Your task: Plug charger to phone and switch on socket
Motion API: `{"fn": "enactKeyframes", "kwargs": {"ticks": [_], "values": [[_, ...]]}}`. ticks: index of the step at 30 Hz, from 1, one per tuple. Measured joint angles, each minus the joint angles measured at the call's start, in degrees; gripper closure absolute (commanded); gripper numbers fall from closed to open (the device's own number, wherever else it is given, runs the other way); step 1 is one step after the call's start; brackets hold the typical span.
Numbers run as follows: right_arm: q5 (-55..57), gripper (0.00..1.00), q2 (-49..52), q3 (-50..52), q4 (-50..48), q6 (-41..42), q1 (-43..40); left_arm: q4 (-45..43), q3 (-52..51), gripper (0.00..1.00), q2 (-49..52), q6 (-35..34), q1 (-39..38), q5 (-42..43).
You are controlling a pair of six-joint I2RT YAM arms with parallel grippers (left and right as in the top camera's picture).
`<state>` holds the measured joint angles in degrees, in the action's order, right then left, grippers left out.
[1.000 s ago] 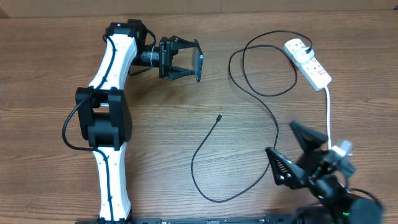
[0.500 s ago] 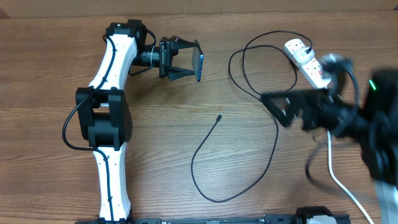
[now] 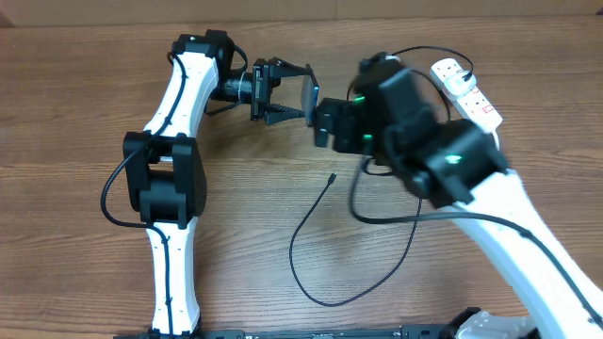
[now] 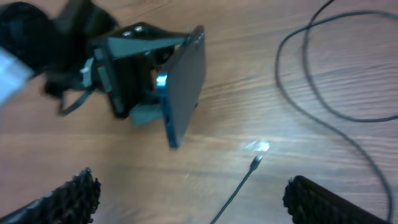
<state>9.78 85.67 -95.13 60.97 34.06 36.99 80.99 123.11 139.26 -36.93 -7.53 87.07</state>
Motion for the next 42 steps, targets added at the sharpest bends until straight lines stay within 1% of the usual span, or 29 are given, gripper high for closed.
{"fn": "enactKeyframes", "kwargs": {"ticks": [5, 9, 10, 14, 18, 22, 25, 29, 30, 34, 36, 40, 42], "values": [[9.97, 0.03, 5.84, -0.02, -3.23, 2.21, 3.74, 0.02, 0.0, 0.34, 0.0, -0.7, -0.76, -0.02], [13.0, 0.17, 8.39, -0.02, -6.25, 2.75, 4.02, 0.0, 0.0, 0.34, 0.0, -0.87, -1.42, -0.02], [13.49, 0.18, 8.63, -0.02, -6.88, 2.97, 4.02, 0.0, 0.0, 0.34, 0.0, -0.9, -1.57, -0.02], [14.69, 0.19, 8.83, -0.02, -9.05, 3.19, 4.02, 0.0, 0.0, 0.34, 0.0, -0.9, -1.92, -0.02], [15.89, 0.21, 10.54, -0.11, -8.74, 3.26, 4.11, 0.0, 0.0, 0.34, 0.0, -0.9, -2.25, -0.02], [16.83, 0.31, 13.94, -0.11, -8.55, 3.45, 4.28, 0.02, 0.0, 0.33, 0.0, -0.94, -2.27, -0.02], [17.73, 0.38, 14.69, -0.11, -8.76, 3.48, 4.31, 0.0, 0.0, 0.33, 0.0, -1.31, -2.25, -0.02], [18.62, 0.54, 14.69, -0.11, -8.9, 3.5, 4.31, 0.02, 0.0, 0.33, 0.0, -1.97, -2.27, -0.02], [18.82, 0.56, 14.69, -0.11, -8.92, 3.48, 4.31, 0.0, 0.0, 0.33, 0.0, -1.99, -2.27, -0.02], [18.99, 0.58, 14.69, -0.11, -9.46, 3.5, 4.31, 0.0, 0.0, 0.33, 0.0, -2.12, -2.27, -0.02], [18.97, 0.62, 14.69, -0.11, -9.6, 3.48, 4.31, 0.0, 0.0, 0.33, 0.0, -2.12, -2.27, -0.02], [18.91, 0.65, 14.69, -0.11, -9.92, 3.45, 4.31, 0.0, 0.0, 0.32, 0.0, -2.12, -2.27, -0.02], [18.82, 0.69, 14.69, -0.11, -9.92, 3.45, 4.31, 0.02, 0.0, 0.32, 0.0, -2.12, -2.27, -0.02]]}}
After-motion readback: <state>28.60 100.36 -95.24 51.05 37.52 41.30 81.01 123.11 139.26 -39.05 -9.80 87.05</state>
